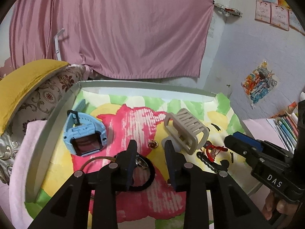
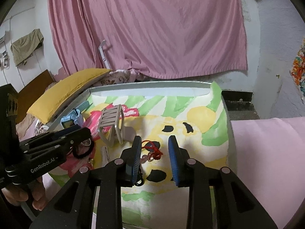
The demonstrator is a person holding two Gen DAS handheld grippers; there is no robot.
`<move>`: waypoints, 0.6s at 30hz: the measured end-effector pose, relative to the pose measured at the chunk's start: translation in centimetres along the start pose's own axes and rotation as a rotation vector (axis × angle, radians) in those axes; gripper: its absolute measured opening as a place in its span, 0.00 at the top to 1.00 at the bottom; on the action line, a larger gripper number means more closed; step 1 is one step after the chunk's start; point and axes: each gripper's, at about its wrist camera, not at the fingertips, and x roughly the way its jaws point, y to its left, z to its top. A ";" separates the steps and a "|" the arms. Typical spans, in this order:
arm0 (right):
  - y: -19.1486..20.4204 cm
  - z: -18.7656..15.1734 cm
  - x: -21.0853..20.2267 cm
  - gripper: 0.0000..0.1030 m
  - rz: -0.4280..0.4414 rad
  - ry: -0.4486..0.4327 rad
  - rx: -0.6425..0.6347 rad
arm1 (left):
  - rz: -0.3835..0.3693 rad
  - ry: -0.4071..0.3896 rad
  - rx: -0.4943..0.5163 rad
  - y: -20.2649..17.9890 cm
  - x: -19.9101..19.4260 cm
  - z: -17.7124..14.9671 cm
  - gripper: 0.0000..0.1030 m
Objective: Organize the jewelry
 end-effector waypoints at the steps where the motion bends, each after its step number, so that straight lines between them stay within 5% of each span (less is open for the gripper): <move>1: -0.1 0.0 -0.2 0.69 -0.004 -0.009 0.005 | 0.003 -0.010 -0.003 0.1 -0.2 0.1 0.69; 3: -0.3 0.0 -0.6 0.58 -0.010 -0.028 0.009 | 0.004 -0.030 -0.009 0.3 -0.6 0.1 0.57; 5: -0.2 0.0 -1.0 0.57 -0.015 -0.049 0.004 | 0.011 -0.056 -0.019 0.5 -1.1 0.1 0.45; 10: 0.2 -0.1 -2.1 0.46 -0.039 -0.109 -0.020 | 0.041 -0.118 -0.022 0.8 -2.5 0.3 0.36; 18: 1.0 -0.3 -4.6 0.19 -0.066 -0.232 -0.049 | 0.100 -0.254 -0.010 1.0 -5.6 -0.2 0.04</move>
